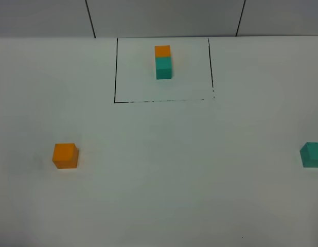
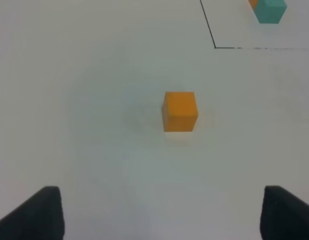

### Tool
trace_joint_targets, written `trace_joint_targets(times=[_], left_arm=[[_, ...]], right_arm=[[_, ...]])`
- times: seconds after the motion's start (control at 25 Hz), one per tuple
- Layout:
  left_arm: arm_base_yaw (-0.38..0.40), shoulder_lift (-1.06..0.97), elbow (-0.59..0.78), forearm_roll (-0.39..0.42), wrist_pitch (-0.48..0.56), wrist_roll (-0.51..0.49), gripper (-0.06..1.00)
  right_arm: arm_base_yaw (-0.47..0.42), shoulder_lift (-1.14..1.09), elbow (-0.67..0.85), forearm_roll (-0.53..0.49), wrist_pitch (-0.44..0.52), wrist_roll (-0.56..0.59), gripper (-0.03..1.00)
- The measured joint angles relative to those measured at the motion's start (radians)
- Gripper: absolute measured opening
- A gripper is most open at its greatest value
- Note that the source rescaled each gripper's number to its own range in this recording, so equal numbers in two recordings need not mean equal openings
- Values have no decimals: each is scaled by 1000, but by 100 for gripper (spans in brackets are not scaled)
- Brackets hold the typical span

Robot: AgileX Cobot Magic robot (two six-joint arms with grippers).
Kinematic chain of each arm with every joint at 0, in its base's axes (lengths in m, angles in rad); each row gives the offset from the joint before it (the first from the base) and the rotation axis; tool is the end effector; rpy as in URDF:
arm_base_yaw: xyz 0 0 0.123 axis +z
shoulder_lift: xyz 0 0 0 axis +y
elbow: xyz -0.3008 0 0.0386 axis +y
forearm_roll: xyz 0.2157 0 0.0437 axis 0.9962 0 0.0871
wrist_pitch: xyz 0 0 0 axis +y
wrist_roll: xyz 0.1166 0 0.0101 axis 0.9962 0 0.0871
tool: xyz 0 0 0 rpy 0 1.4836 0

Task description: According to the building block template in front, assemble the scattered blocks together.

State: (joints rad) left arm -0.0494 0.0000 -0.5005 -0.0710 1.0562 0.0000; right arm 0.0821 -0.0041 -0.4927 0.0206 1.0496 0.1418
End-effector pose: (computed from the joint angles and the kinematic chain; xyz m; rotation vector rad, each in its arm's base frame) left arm -0.0286 -0.0058 0.2507 0.0535 2.0385 -0.1159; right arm -0.0277 -0.0002 0.2490 0.0601 2.0393 0.1651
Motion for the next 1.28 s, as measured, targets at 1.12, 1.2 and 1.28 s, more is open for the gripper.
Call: trace_joint_targets(times=[1.12, 1.2, 1.28], left_arm=[[-85, 1433, -430, -25, -45, -102, 67], [-119, 1511, -430, -25, -107, -102, 67], [-144, 1585, -430, -15, -168, -103, 67]], right_arm=[[0, 0, 0, 0, 0, 0, 76], [0, 0, 0, 0, 0, 0, 76], [0, 0, 0, 0, 0, 0, 76]])
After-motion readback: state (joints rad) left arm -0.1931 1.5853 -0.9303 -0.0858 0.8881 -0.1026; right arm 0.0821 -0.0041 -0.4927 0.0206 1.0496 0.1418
